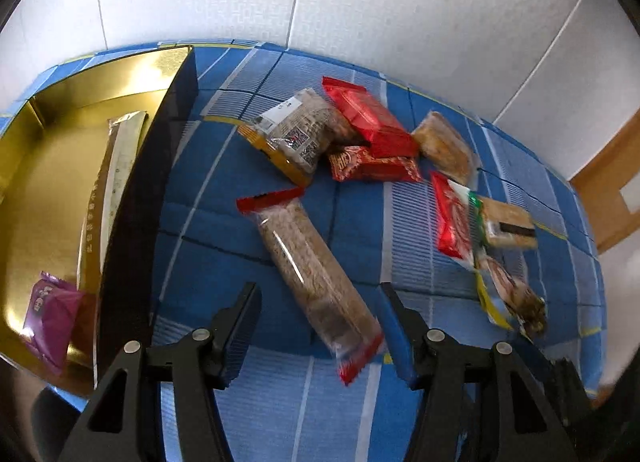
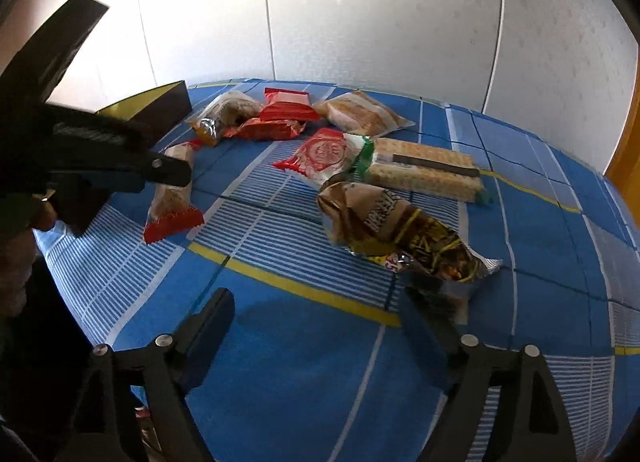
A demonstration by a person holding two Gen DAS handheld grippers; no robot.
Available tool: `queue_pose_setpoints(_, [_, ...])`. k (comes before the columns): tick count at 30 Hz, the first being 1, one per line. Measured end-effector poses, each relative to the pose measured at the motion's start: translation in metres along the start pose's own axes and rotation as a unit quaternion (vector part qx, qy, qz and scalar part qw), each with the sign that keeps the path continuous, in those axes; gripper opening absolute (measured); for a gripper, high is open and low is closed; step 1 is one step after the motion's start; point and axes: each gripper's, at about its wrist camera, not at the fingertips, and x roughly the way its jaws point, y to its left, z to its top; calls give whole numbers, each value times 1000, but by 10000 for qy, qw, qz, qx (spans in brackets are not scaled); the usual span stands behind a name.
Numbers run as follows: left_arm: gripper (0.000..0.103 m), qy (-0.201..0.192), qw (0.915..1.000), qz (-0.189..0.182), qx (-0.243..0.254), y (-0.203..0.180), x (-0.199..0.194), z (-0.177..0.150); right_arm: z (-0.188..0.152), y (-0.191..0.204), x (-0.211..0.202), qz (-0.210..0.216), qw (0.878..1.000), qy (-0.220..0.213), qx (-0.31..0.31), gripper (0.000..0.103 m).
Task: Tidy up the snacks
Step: 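Reach the left tool to the clear red-ended granola bar and grasp it, then carry the granola bar into the tray with left tool while right tool grasps the brown foil bag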
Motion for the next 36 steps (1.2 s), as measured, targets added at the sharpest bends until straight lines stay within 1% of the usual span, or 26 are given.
queue_pose_setpoints(5, [60, 52, 9998, 182, -63, 0, 15, 4, -1, -2, 1, 62, 10000, -24, 71, 88])
queue_pose_setpoints(6, [60, -41, 9998, 214, -30, -1, 16, 5, -1, -3, 1, 67, 9999, -27, 79, 88])
queue_pose_setpoints(9, [58, -166, 9987, 402, 281, -7, 21, 4, 0, -2, 1, 53, 10000, -31, 66, 88])
queue_pose_setpoints(12, [57, -379, 9944, 631, 765, -16, 24, -6, -1, 2, 2, -46, 10000, -18, -25, 88])
queue_pose_setpoints(14, [57, -480, 9946, 548, 742, -13, 23, -9, -2, 3, 3, -95, 9999, -16, -67, 88])
queue_pose_setpoints(18, [57, -539, 9936, 486, 861, -10, 22, -11, -2, 2, 3, -72, 10000, -15, -59, 88])
queue_pose_setpoints(19, [52, -581, 9932, 510, 874, -9, 21, -12, -2, 2, 2, -95, 9999, -14, -68, 88])
queue_pose_setpoints(21, [32, -645, 9932, 507, 825, -2, 17, -14, -2, 1, 2, -105, 9999, -22, -50, 86])
queue_pose_setpoints(22, [30, -646, 9937, 458, 790, 2, 15, -14, -2, 1, 1, -99, 9999, -30, -31, 84])
queue_pose_setpoints(24, [30, -707, 9932, 421, 819, 3, 12, -19, -2, -2, -1, -100, 9999, -47, 40, 80])
queue_pose_setpoints(26, [30, -803, 9912, 459, 946, 4, 9, -25, -2, -7, -4, -71, 9998, -62, 187, 69])
queue_pose_setpoints(27, [30, -865, 9903, 447, 987, 5, 8, -28, -1, -11, -7, 10, 9995, -61, 314, 66])
queue_pose_setpoints(29, [30, -952, 9894, 397, 1023, 5, 10, -30, -1, -18, -10, 159, 9986, -1, 507, 54])
queue_pose_setpoints(31, [30, -1032, 9884, 365, 1051, 7, 10, -33, -2, -24, -15, 301, 9975, 109, 623, 46])
queue_pose_setpoints(34, [30, -1092, 9873, 336, 1107, 9, 9, -36, -2, -33, -33, 341, 9970, 32, 700, 46])
queue_pose_setpoints(36, [30, -1108, 9869, 308, 1130, 10, 8, -36, 3, -37, -42, 261, 9977, -27, 621, 46])
